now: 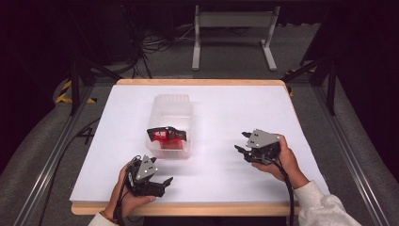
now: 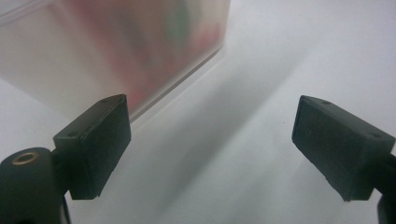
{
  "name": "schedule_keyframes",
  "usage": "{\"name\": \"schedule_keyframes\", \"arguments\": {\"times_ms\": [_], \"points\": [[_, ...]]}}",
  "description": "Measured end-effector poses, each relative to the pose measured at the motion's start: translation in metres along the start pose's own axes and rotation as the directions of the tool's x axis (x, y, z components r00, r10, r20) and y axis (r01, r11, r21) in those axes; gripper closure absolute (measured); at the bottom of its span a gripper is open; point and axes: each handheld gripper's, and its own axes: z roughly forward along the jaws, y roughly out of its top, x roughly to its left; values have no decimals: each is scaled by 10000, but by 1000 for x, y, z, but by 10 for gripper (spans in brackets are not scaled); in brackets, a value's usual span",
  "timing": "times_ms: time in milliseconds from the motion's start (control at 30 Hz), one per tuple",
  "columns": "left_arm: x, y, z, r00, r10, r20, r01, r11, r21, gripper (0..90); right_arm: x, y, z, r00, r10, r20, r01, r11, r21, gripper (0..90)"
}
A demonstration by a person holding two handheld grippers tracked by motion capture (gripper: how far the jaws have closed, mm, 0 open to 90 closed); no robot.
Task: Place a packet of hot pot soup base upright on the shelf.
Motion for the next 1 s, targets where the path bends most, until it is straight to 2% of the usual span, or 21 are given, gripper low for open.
{"name": "schedule_keyframes", "arguments": {"times_ms": [200, 433, 600, 633, 767, 1000], "points": [[0, 0, 1, 10000, -94, 21, 94, 10000, -2, 107, 1, -17, -4, 9997, 10, 261, -19, 9995, 318, 424], [0, 0, 1, 10000, -95, 31, 94, 9999, 45, 96, 1, -39, -11, 9989, 220, 425, -239, 9988, 436, 337], [1, -1, 2, 10000, -75, 9, 74, 9999, 97, 93, 0, -53, -17, 9974, 493, 534, -514, 9979, 400, 297], [1, -1, 3, 10000, -59, 22, 59, 9999, 100, 92, -1, -60, -19, 9963, 684, 523, -707, 9965, 442, 284], [0, -1, 4, 10000, 16, -7, -15, 9999, 169, 90, -1, -69, -23, 9950, 788, 612, -820, 9953, 519, 251], [0, -1, 4, 10000, 37, 10, -37, 9998, 174, 87, -2, -88, -37, 9901, 1173, 775, -1203, 9921, 354, 209]]}}
